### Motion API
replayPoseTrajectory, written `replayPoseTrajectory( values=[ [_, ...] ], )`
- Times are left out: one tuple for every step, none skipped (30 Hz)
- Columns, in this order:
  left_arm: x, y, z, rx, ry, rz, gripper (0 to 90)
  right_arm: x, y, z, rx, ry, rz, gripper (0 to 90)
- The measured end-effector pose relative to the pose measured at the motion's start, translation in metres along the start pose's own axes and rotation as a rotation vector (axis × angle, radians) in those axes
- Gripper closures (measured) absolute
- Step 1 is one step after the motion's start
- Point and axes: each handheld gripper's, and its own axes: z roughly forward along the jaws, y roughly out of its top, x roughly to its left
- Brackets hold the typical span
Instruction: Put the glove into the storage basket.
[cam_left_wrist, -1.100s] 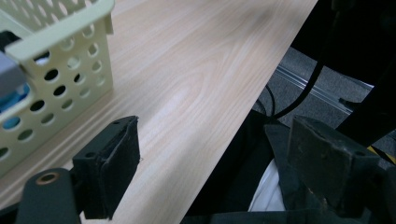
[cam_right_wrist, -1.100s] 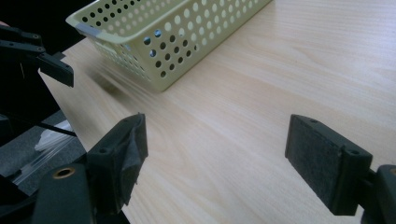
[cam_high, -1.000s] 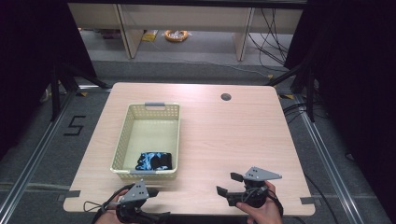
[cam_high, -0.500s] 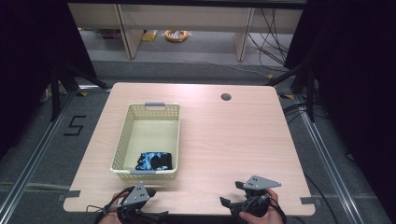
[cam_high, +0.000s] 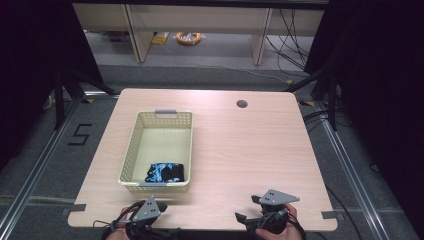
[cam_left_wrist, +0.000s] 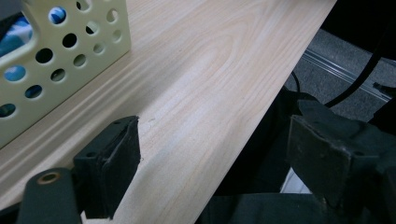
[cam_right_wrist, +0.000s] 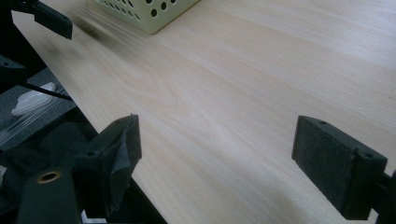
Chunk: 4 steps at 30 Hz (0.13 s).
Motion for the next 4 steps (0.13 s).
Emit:
replayPoseTrajectory(
  values=[
    [0.0012,0.0001,0.0005,0.001,-0.001,0.025,16.8,-0.0012,0.0004,0.0005,-0.003,0.003,-0.017,16.6],
    [0.0004,0.0000,0.0009,-0.004,0.004,0.018,16.8,-0.0011,0.0004,0.0006,-0.002,0.004,-0.016,16.6],
    [0.0003,-0.0001,0.0011,-0.010,-0.005,0.011,16.8,-0.0011,0.0003,0.0008,-0.002,0.003,-0.016,16.6],
    [0.0003,-0.0001,0.0011,-0.010,-0.005,0.011,16.8,-0.0011,0.0003,0.0008,-0.002,0.003,-0.016,16.6]
  ],
)
